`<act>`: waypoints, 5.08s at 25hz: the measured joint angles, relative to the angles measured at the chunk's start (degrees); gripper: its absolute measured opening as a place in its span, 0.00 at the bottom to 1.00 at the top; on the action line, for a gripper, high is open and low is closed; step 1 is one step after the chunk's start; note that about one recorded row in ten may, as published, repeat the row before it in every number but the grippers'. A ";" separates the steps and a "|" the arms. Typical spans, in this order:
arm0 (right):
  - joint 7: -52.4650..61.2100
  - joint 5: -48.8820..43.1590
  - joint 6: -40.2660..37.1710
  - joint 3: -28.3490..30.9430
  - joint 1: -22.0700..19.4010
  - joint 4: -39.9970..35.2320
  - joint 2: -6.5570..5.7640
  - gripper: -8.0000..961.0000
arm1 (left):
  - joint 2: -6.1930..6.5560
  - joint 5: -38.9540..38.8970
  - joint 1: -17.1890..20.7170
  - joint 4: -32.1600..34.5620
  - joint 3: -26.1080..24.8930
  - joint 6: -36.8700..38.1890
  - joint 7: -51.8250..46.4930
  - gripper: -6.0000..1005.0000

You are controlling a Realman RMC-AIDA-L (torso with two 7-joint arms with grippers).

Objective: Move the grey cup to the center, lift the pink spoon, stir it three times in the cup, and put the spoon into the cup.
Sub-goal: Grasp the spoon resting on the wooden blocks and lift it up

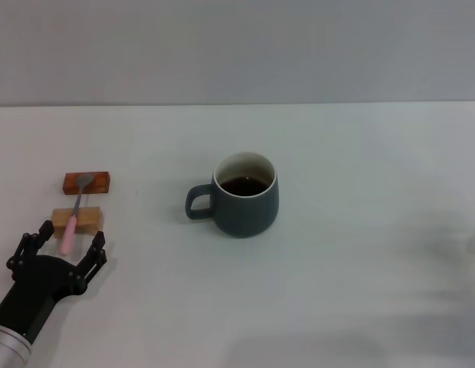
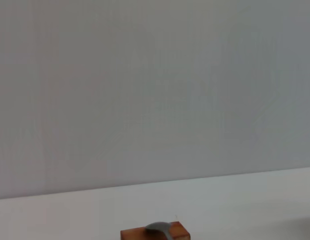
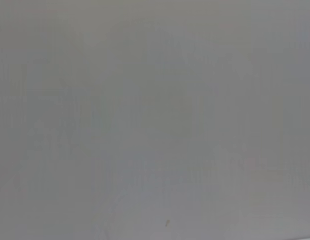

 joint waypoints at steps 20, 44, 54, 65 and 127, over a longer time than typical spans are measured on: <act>0.00 -0.09 -0.31 -0.01 -0.12 0.00 0.00 0.01 | 0.00 -1.33 -0.19 -0.25 -0.02 -1.82 0.00 0.84; 0.00 -0.36 -0.45 0.00 -0.25 0.28 0.00 0.01 | 0.14 -1.69 -0.19 -0.51 0.33 -2.40 -0.08 0.62; 0.00 -0.35 -0.44 -0.01 -0.25 0.22 0.00 0.01 | 0.11 -1.69 -0.19 -0.53 0.42 -2.22 -0.04 0.47; 0.00 -0.35 -0.45 0.00 -0.25 0.27 0.00 0.01 | 0.19 -1.39 -0.28 -0.61 0.42 -2.25 0.00 0.41; 0.08 -0.01 -4.24 1.01 -3.28 -0.07 -0.14 0.01 | 10.22 5.21 1.46 -27.23 -1.71 -11.80 3.12 0.15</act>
